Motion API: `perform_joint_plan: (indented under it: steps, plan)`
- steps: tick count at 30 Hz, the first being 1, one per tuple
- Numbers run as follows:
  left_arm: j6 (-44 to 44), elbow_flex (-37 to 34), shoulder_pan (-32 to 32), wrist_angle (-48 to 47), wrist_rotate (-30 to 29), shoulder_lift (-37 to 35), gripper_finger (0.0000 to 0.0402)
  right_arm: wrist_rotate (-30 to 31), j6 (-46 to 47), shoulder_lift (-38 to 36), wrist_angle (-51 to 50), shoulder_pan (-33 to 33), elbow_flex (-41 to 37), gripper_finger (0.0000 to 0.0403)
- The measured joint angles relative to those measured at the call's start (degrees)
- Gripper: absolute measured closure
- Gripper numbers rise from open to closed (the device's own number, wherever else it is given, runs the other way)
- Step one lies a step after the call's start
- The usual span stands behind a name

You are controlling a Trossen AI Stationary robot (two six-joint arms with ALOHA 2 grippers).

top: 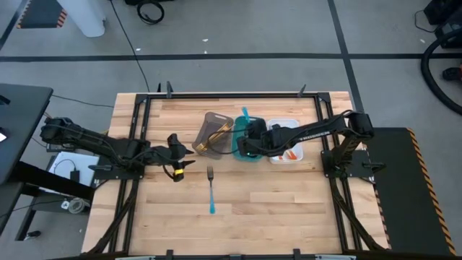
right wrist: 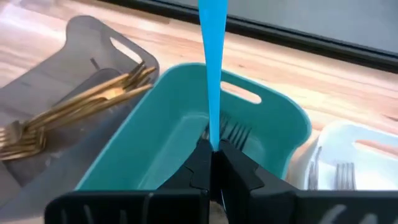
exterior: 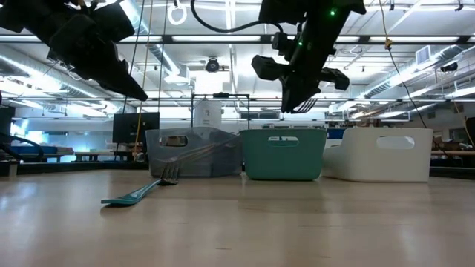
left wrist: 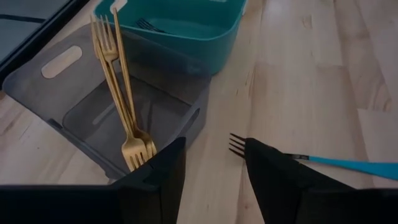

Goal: Sort silverware by color (type)
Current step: Put the blue fork into the green bin

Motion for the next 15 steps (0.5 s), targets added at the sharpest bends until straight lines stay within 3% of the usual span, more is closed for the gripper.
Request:
perform_joint_plan:
  steps: [8,15]
  plan:
    - [-0.3,0.0,0.0,-0.2,0.0,0.2,0.0230,4.3,3.5,1.5,1.6,2.0,0.0,0.0378]
    - [-0.4,0.0,0.0,-0.2,0.0,0.2,0.0230,3.3,6.0,3.2,1.8,2.4,-0.1,0.0378]
